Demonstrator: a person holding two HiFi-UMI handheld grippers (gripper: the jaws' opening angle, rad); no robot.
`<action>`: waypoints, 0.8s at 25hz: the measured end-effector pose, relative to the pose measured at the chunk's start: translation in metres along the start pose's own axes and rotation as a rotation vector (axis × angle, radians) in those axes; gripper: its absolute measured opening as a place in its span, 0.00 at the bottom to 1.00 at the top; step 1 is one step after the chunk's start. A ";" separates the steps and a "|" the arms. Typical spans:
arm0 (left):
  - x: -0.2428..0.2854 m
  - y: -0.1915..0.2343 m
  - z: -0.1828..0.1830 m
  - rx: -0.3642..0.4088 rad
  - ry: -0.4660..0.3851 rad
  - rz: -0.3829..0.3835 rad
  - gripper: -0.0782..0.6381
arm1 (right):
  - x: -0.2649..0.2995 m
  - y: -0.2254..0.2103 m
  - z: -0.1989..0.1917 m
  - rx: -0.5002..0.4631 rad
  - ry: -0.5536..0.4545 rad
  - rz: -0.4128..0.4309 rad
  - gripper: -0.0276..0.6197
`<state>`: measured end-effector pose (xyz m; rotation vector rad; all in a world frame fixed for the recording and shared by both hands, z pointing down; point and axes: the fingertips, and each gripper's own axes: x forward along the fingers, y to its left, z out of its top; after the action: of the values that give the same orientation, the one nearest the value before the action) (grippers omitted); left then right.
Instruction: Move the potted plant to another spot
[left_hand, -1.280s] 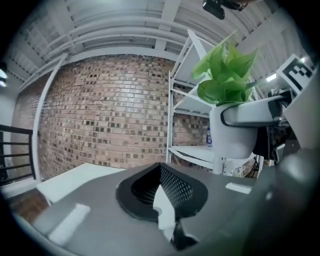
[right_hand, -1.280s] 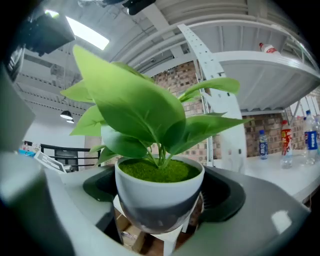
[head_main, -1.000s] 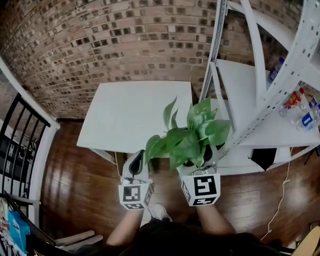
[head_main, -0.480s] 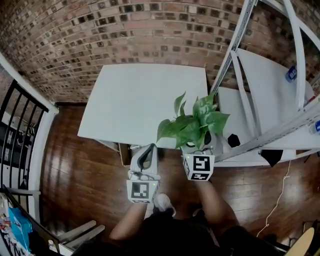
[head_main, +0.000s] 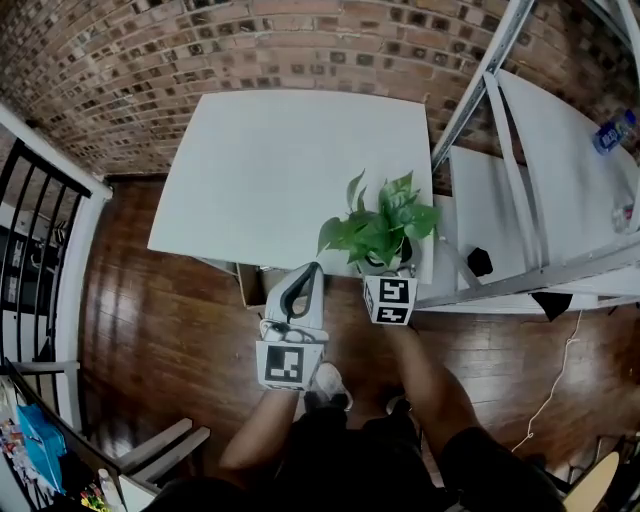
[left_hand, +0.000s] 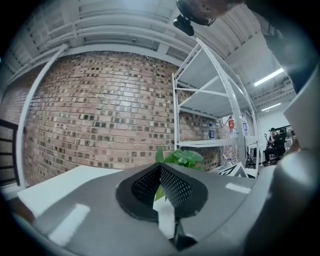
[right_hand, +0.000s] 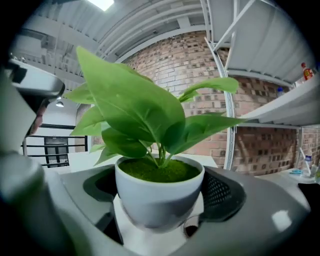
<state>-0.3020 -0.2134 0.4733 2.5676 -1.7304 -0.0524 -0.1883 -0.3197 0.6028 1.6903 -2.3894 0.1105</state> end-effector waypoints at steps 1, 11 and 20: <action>-0.001 0.001 -0.001 -0.005 0.001 0.002 0.13 | 0.006 0.001 -0.008 0.003 0.013 -0.002 0.79; -0.013 0.020 -0.010 -0.025 0.031 0.021 0.13 | 0.039 0.008 -0.040 0.009 0.069 -0.014 0.79; -0.008 0.012 -0.016 -0.010 0.041 0.010 0.13 | 0.035 0.007 -0.046 -0.007 0.109 -0.025 0.79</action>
<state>-0.3157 -0.2100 0.4898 2.5342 -1.7243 -0.0079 -0.1997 -0.3413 0.6553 1.6661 -2.2865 0.1859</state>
